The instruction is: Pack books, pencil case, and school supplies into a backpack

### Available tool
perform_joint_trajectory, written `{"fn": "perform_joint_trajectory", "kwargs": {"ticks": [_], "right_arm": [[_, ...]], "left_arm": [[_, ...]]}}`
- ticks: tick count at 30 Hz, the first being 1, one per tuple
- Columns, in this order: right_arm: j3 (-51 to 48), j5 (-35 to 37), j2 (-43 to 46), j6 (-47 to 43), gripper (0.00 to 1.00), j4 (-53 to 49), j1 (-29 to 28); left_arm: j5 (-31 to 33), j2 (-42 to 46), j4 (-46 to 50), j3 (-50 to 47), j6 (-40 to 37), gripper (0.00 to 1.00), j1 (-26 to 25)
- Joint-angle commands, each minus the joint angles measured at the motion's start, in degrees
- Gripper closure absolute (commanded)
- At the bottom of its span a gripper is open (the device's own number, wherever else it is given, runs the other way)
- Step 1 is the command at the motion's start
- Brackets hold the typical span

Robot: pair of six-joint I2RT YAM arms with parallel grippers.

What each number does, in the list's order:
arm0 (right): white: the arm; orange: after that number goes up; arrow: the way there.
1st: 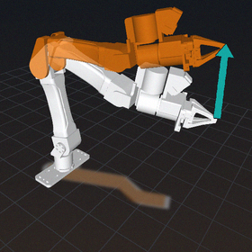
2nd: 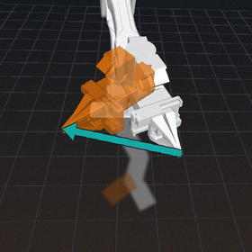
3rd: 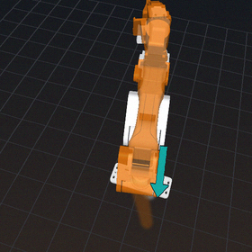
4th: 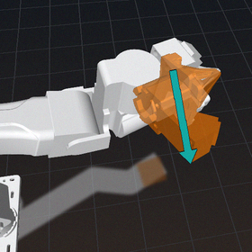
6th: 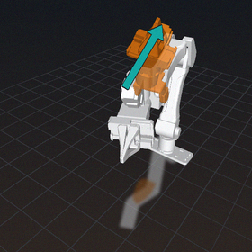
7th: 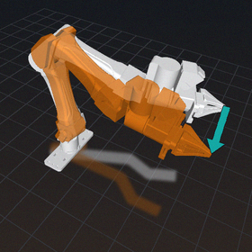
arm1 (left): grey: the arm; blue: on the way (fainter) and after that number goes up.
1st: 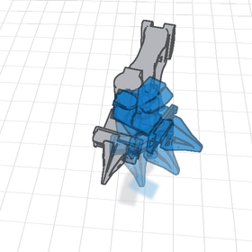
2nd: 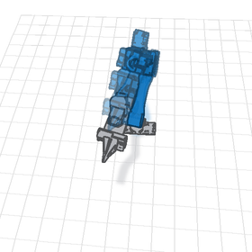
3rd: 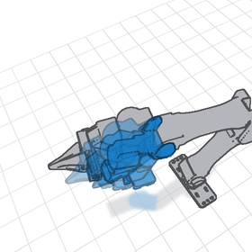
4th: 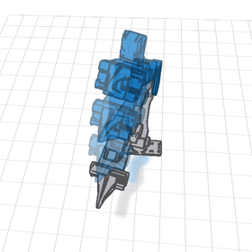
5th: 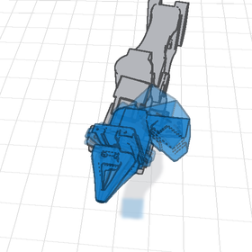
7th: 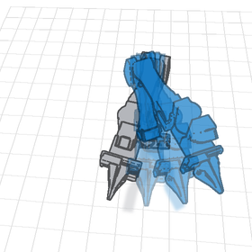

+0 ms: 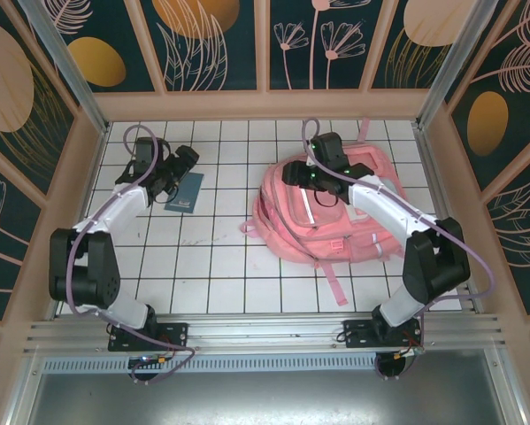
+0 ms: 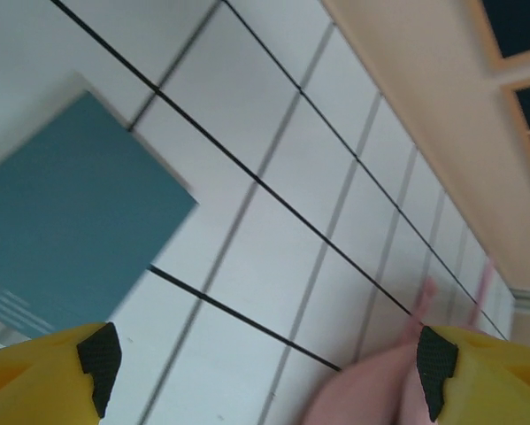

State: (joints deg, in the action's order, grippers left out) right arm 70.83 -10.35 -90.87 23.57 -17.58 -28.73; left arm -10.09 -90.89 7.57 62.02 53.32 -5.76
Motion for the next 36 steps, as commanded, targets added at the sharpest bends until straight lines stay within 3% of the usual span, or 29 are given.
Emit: {"fn": "perform_joint_trajectory", "kwargs": {"ticks": [1,6,11,22,25,28,33,36], "right_arm": [[3.51,-0.11,-0.15,-0.75,0.47,1.43,-2.27],[8.82,-9.38,-9.47,3.41,0.50,6.60,-6.62],[19.29,-13.28,-21.52,4.53,0.51,6.23,-10.16],[38.32,-12.73,-40.95,5.21,0.51,0.71,-13.32],[41.82,-10.12,-43.73,4.99,0.51,-1.90,-13.43],[41.29,-6.15,-43.47,5.37,0.51,-2.78,-13.28],[37.66,-2.06,-40.10,6.79,0.51,-2.40,-13.23],[36.27,0.12,-38.49,6.80,0.51,-2.37,-12.93]], "left_arm": [[4.35,-6.25,3.50,5.74,-4.64,0.12,3.64],[1.76,-15.58,3.81,10.13,-7.76,0.12,6.63],[0.24,-20.98,4.78,12.42,-8.99,0.13,6.90],[-12.07,-12.84,-8.02,-5.65,2.40,0.14,6.90],[-14.89,-10.73,-14.62,-12.20,7.52,0.14,6.65],[-21.18,-11.79,-27.42,-16.78,12.45,0.13,5.64],[-28.77,-17.36,-31.25,-12.39,12.38,0.14,1.06],[-27.20,-17.00,-28.58,-9.36,10.16,0.13,-1.88]]}}
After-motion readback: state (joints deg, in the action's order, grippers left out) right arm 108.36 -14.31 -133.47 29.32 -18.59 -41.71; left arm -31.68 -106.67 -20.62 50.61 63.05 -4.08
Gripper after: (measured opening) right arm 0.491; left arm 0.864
